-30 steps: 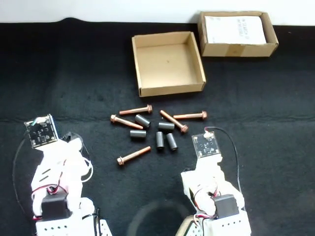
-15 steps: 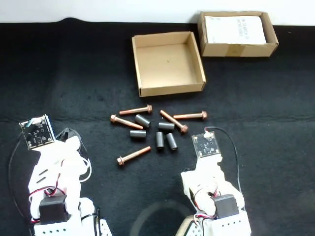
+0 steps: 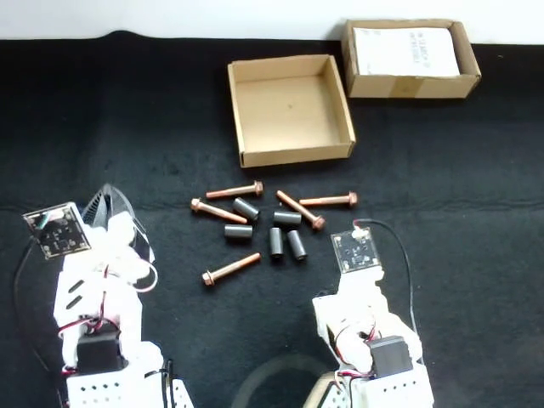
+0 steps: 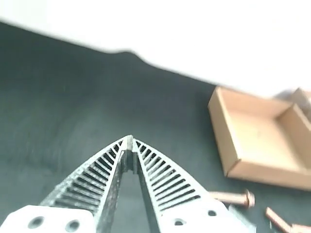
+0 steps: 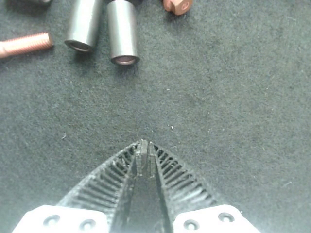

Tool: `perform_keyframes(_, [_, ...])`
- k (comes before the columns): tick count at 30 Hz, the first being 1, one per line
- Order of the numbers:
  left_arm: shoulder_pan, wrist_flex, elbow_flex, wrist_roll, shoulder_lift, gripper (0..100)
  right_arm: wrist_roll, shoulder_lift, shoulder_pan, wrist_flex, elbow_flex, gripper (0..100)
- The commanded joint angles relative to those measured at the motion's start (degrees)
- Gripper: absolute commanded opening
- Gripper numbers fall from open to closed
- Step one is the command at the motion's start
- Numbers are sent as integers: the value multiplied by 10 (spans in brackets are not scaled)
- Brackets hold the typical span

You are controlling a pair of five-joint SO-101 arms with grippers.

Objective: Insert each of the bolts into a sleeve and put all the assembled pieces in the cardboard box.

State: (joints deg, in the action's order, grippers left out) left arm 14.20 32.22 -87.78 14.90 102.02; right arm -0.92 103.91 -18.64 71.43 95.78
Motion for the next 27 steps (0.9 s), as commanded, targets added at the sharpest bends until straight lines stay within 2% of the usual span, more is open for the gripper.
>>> perform_keyframes(1, [7,-33,-3,1,5,12,-4,11,6,1,77,8])
perform_keyframes(16, [6,-33,1,1,5,11,-4,11,6,1,77,8])
perform_keyframes(22, [-21,-33,-36,-1,5,13,-4,11,6,1,77,8])
perform_keyframes(27, [-21,32,-75,-1,4,14,-4,11,6,1,77,8])
